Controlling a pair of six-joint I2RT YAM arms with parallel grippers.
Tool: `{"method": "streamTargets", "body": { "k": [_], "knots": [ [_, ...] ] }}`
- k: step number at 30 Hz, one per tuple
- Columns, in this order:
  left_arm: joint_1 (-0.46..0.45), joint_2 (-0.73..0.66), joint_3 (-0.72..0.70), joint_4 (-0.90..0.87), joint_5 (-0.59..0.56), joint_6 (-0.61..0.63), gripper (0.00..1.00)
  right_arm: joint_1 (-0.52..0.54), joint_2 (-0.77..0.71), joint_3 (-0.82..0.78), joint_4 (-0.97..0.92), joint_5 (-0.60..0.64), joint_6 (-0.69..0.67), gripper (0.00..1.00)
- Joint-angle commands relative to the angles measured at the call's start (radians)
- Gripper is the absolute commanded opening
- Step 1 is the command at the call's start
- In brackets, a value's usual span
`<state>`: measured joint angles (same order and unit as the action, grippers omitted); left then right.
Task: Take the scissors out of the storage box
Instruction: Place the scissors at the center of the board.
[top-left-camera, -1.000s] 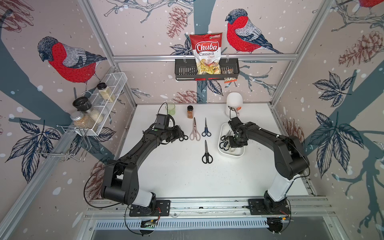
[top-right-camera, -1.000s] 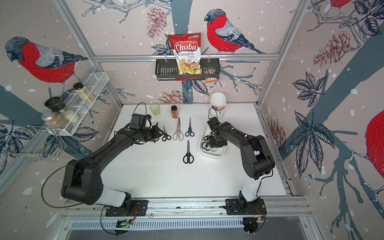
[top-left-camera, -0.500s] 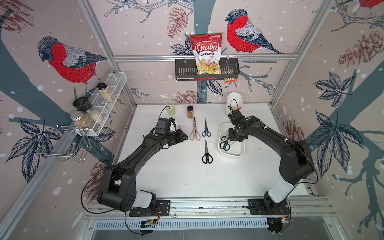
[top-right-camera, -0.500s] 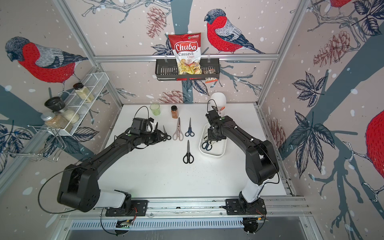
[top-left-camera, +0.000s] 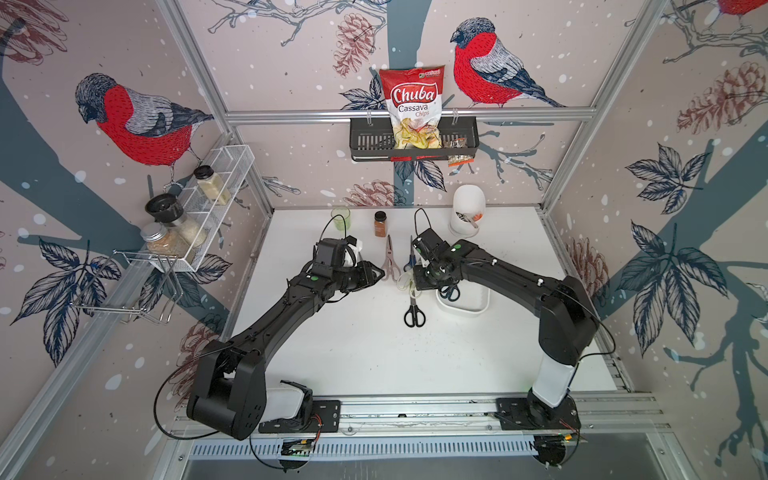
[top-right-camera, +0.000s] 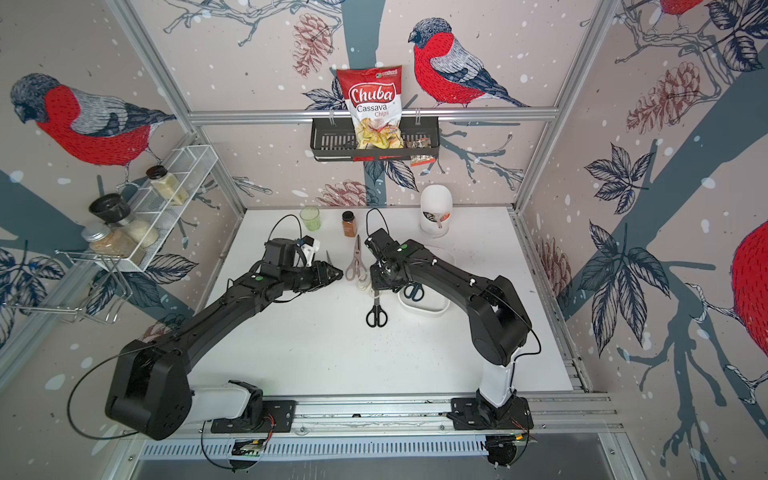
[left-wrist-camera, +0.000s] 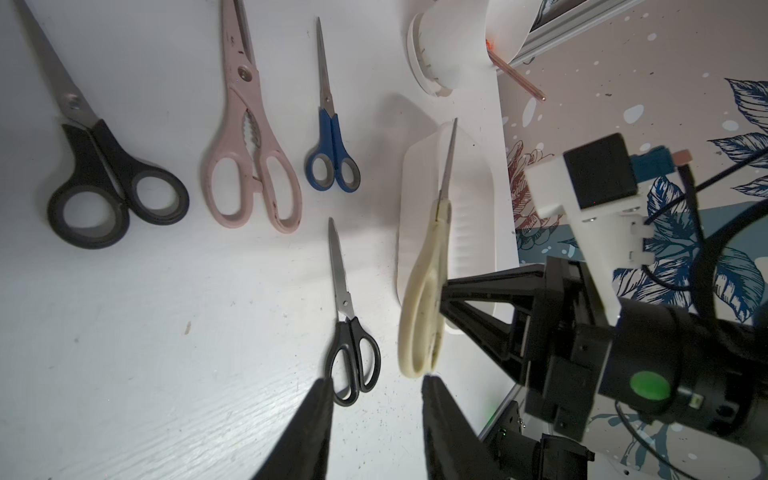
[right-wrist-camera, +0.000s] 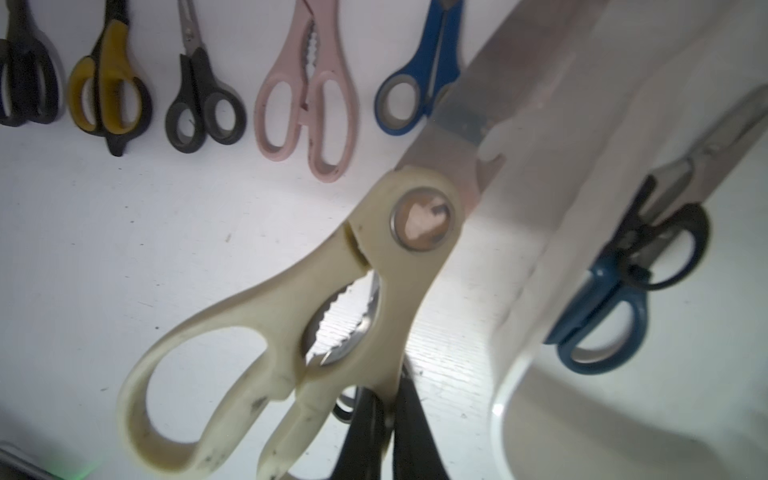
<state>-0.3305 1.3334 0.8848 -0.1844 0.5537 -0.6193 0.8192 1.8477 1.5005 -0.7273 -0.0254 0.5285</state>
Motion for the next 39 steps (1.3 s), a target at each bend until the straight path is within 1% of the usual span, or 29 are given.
{"method": "streamTargets", "body": {
  "k": [1, 5, 11, 15, 21, 31, 39],
  "knots": [
    [-0.003, -0.007, -0.006, 0.027, 0.003, 0.021, 0.40, 0.035, 0.030, 0.033, 0.054, -0.054, 0.024, 0.00],
    [-0.003, -0.005, -0.012, 0.007, -0.020, 0.046, 0.40, 0.064, 0.056, 0.064, 0.045, -0.063, 0.007, 0.00],
    [-0.002, -0.008, -0.018, -0.005, -0.057, 0.072, 0.39, 0.075, 0.050, 0.057, 0.070, -0.093, 0.005, 0.00],
    [-0.003, 0.002, -0.015, 0.003, -0.048, 0.077, 0.38, 0.080, 0.047, 0.059, 0.083, -0.118, -0.003, 0.00],
    [-0.003, 0.012, -0.011, 0.013, -0.032, 0.074, 0.35, 0.083, 0.051, 0.068, 0.088, -0.114, -0.004, 0.00],
    [-0.003, 0.023, -0.012, 0.004, 0.018, 0.082, 0.26, 0.083, 0.082, 0.107, 0.080, -0.097, -0.012, 0.00],
    [-0.003, 0.013, -0.019, -0.010, 0.016, 0.090, 0.18, 0.089, 0.089, 0.114, 0.080, -0.096, -0.013, 0.00]
  ]
}}
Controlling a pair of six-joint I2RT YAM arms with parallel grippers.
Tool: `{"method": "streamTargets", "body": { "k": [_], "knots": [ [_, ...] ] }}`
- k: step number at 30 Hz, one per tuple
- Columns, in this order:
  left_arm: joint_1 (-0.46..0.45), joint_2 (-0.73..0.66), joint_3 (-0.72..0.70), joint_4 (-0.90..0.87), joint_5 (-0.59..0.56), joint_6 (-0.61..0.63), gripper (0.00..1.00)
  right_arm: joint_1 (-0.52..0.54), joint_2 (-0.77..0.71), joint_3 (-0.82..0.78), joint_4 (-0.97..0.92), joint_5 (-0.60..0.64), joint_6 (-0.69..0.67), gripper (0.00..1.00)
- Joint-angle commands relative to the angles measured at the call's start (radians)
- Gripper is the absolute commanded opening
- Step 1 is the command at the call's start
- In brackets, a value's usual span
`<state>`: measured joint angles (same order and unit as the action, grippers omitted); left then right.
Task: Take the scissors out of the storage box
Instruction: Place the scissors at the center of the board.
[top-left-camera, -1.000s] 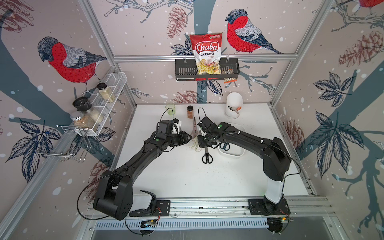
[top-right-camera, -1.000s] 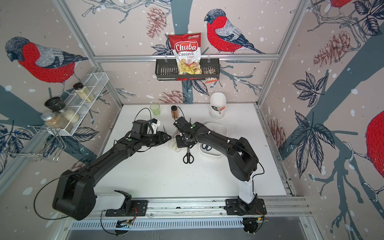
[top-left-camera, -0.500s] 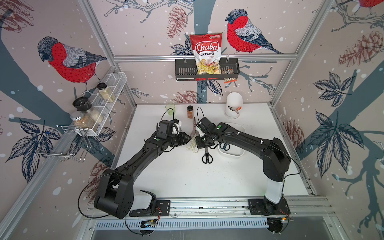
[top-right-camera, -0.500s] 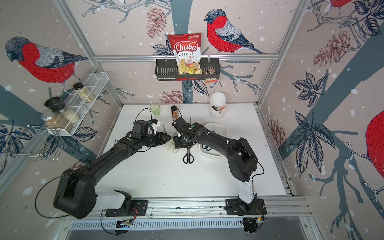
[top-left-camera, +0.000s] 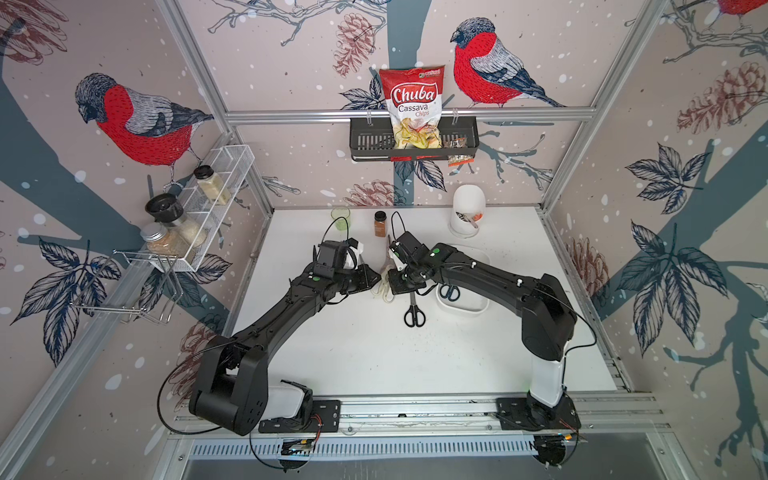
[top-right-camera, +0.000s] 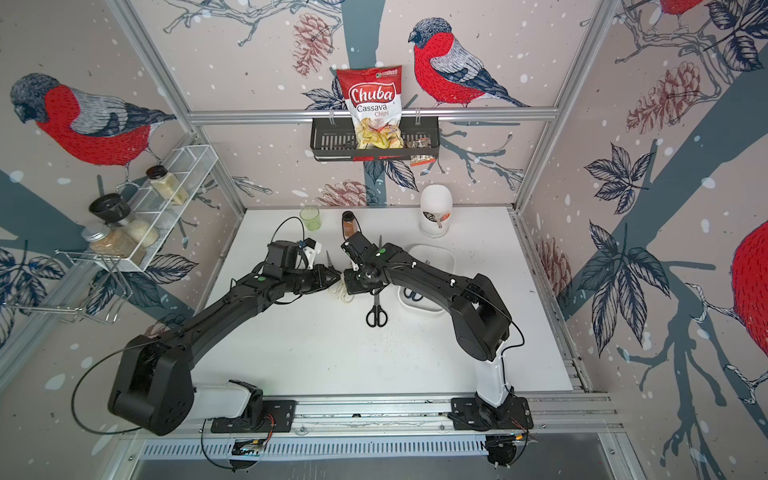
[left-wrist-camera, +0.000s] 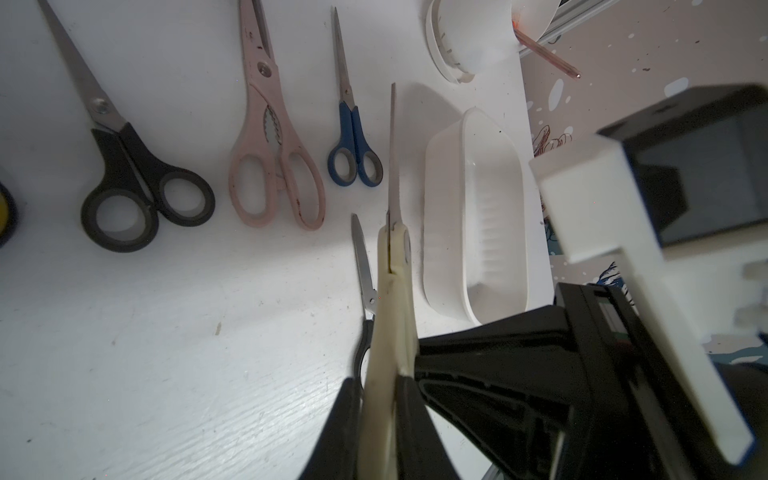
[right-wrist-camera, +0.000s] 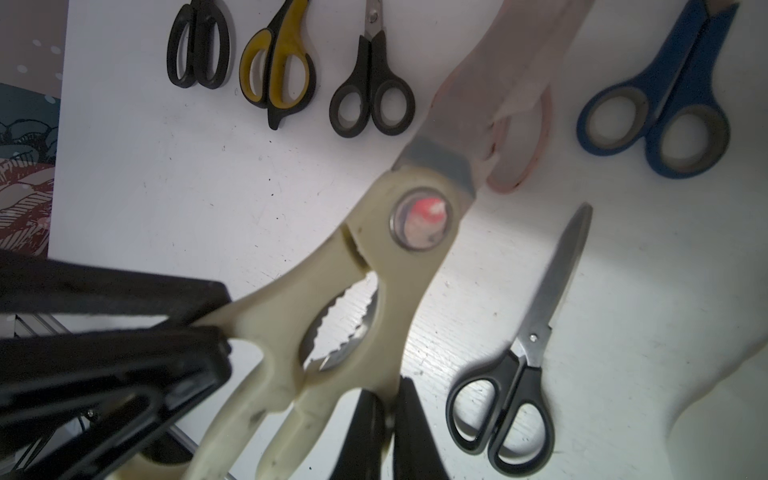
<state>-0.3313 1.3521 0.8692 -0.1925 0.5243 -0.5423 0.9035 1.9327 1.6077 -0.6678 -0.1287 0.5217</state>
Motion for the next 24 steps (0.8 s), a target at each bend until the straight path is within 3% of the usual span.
{"method": "streamTargets", "body": {
  "k": [1, 6, 9, 17, 24],
  "knots": [
    [-0.002, -0.005, -0.003, -0.004, 0.046, 0.013, 0.17, 0.006, 0.003, 0.007, 0.018, 0.009, -0.006, 0.00],
    [-0.002, -0.002, -0.005, -0.005, 0.046, 0.008, 0.13, 0.009, 0.001, 0.007, 0.022, 0.016, -0.005, 0.00],
    [-0.002, -0.001, -0.011, 0.004, 0.045, -0.004, 0.12, 0.009, 0.000, 0.008, 0.021, 0.024, -0.002, 0.06],
    [-0.002, 0.002, -0.029, 0.041, 0.035, -0.052, 0.12, 0.000, -0.036, -0.016, 0.022, 0.073, 0.010, 0.45],
    [-0.002, 0.001, -0.087, 0.093, 0.011, -0.082, 0.12, -0.069, -0.152, -0.144, 0.044, 0.107, 0.042, 0.49]
  ]
}}
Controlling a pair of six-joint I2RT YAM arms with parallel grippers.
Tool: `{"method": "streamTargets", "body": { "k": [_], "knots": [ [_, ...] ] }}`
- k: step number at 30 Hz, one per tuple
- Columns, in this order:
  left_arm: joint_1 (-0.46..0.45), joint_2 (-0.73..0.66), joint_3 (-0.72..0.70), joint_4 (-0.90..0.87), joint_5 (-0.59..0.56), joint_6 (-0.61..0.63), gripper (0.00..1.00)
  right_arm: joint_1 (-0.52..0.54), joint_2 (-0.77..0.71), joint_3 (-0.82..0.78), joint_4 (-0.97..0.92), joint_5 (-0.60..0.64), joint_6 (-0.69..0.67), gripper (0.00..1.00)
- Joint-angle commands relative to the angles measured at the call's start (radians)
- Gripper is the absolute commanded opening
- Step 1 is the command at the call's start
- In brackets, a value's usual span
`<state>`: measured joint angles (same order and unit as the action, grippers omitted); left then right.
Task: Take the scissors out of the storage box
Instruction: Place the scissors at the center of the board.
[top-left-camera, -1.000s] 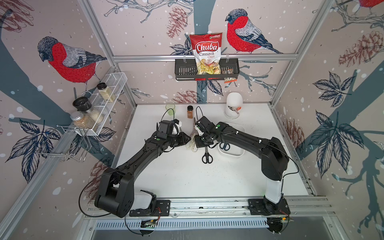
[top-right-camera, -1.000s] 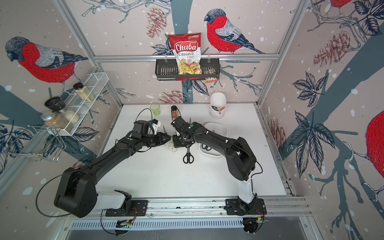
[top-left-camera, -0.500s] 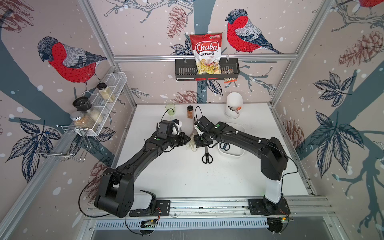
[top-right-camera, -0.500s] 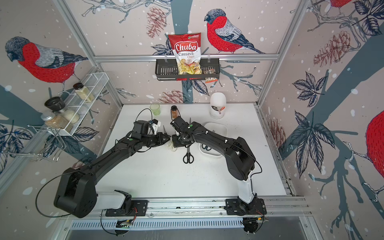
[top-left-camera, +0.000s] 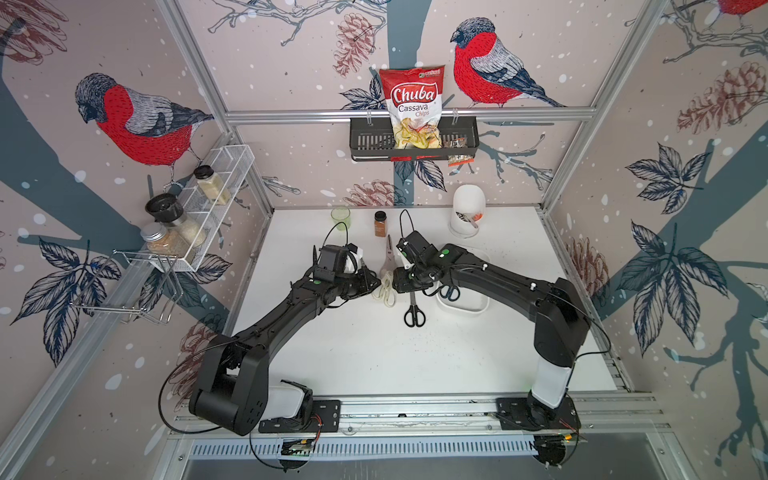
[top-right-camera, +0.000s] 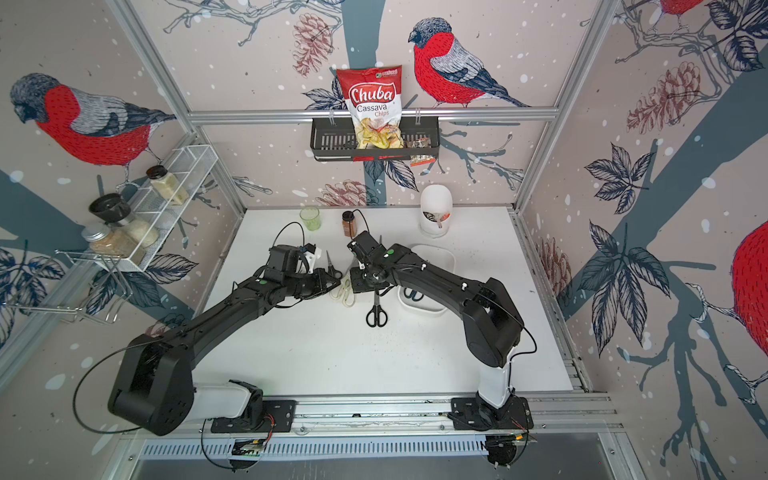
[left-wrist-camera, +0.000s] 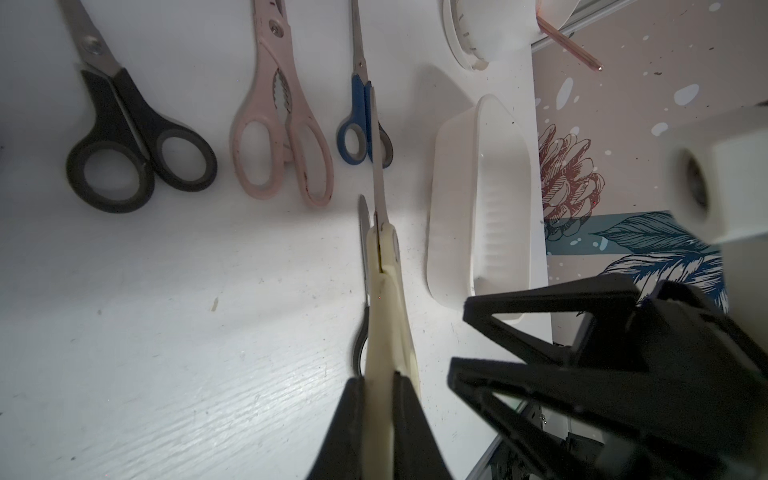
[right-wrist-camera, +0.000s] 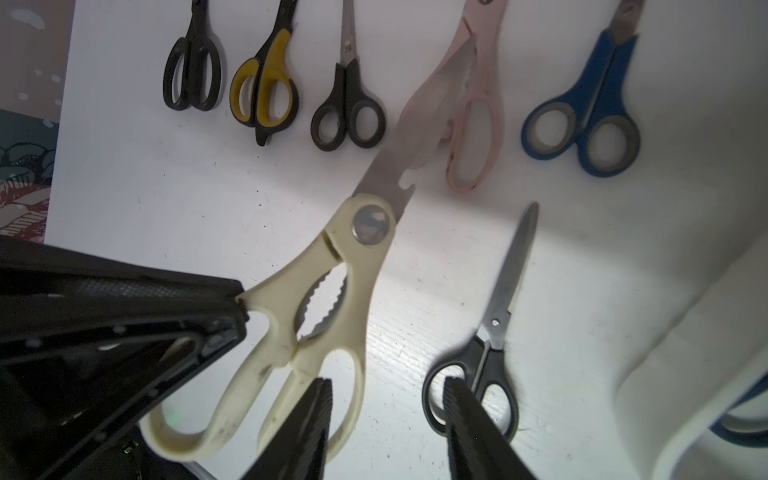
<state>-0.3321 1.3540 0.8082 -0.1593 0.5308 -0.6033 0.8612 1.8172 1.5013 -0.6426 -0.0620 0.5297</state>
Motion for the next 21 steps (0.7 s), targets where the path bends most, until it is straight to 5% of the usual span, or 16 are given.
{"method": "streamTargets", "body": {
  "k": [1, 9, 21],
  "knots": [
    [-0.002, -0.005, -0.046, 0.077, 0.003, -0.031, 0.12, -0.043, -0.055, -0.057, 0.022, 0.042, 0.042, 0.49],
    [-0.002, -0.081, -0.239, 0.218, 0.014, -0.117, 0.12, -0.174, -0.189, -0.208, 0.093, -0.013, 0.064, 0.49],
    [-0.065, -0.129, -0.395, 0.317, -0.038, -0.209, 0.12, -0.196, -0.159, -0.202, 0.087, -0.044, 0.023, 0.49]
  ]
}}
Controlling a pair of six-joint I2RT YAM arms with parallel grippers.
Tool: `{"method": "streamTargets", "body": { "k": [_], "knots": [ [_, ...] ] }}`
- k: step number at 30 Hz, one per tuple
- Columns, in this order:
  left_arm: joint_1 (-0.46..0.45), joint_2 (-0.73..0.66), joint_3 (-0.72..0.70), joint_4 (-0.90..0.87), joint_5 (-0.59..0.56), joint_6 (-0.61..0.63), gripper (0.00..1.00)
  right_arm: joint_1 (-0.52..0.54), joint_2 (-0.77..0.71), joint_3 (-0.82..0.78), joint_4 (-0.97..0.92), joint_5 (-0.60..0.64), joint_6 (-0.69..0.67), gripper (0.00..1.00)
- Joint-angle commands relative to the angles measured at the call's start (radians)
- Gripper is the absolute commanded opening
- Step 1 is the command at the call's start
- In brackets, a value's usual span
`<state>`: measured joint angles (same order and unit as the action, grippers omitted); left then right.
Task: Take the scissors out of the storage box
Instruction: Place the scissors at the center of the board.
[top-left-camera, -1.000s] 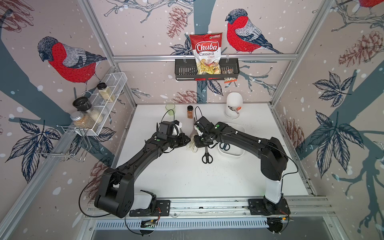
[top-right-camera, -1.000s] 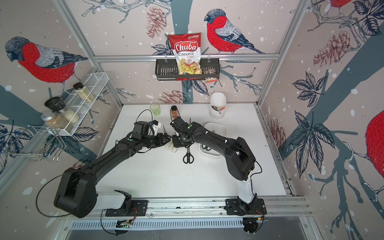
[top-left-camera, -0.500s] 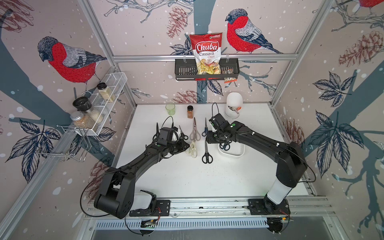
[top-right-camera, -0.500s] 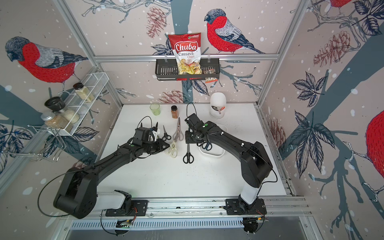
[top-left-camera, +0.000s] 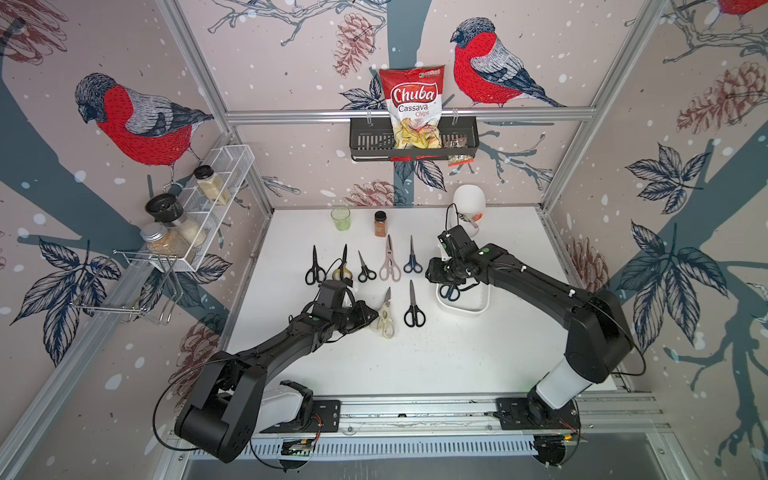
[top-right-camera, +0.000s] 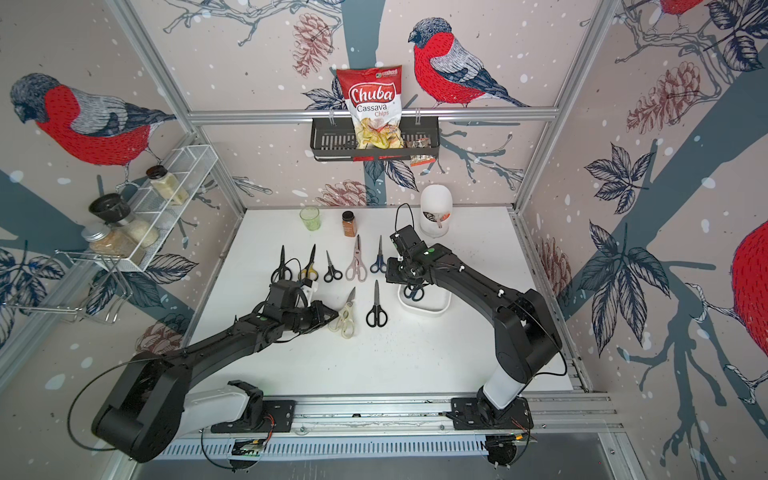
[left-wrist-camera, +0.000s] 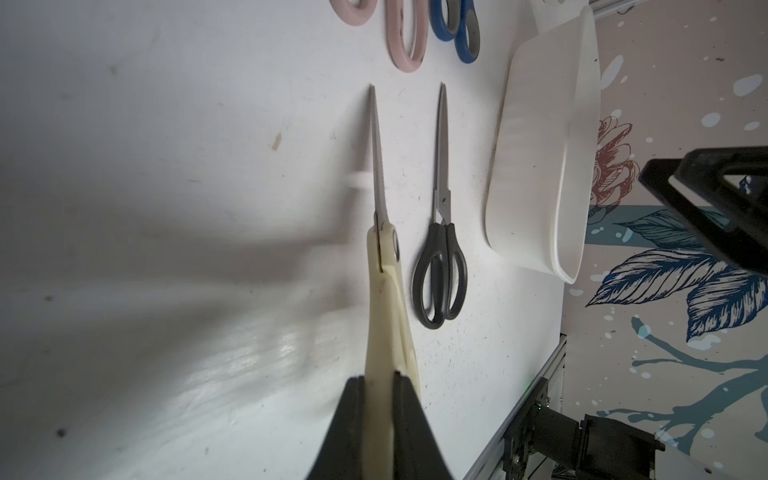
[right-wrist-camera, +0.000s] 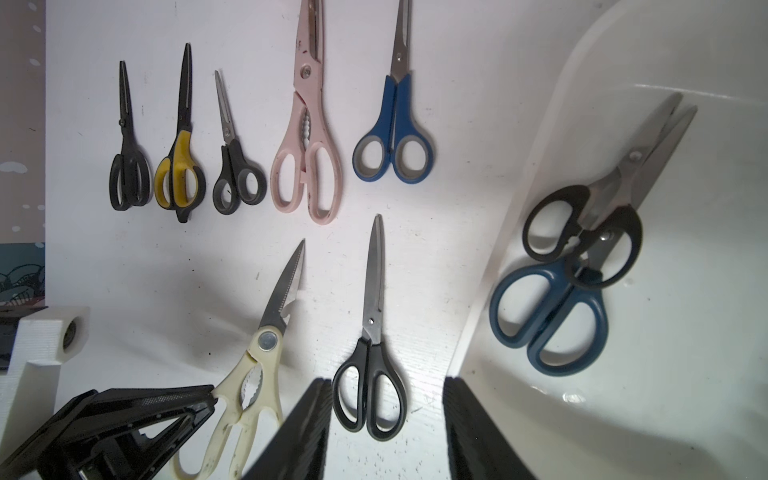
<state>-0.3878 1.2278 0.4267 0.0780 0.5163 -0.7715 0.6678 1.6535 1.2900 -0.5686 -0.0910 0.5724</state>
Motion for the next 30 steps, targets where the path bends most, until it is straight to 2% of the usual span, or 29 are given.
{"method": "streamTargets", "body": {
  "k": [1, 8, 18, 23, 30],
  "knots": [
    [-0.011, -0.004, -0.017, 0.084, -0.030, -0.044, 0.12, -0.003, 0.005, 0.009, 0.010, -0.015, -0.022, 0.49],
    [-0.023, 0.033, -0.057, 0.099, -0.087, -0.070, 0.14, -0.019, 0.003, 0.007, -0.010, -0.015, -0.041, 0.49],
    [-0.028, 0.079, -0.075, 0.088, -0.111, -0.073, 0.19, -0.033, 0.000, -0.002, -0.017, -0.012, -0.054, 0.49],
    [-0.031, 0.141, -0.034, 0.058, -0.115, -0.041, 0.26, -0.034, -0.010, -0.014, -0.018, -0.004, -0.055, 0.49],
    [-0.040, 0.205, 0.063, -0.014, -0.127, 0.014, 0.27, -0.043, -0.035, -0.038, -0.021, 0.015, -0.055, 0.49]
  ]
}}
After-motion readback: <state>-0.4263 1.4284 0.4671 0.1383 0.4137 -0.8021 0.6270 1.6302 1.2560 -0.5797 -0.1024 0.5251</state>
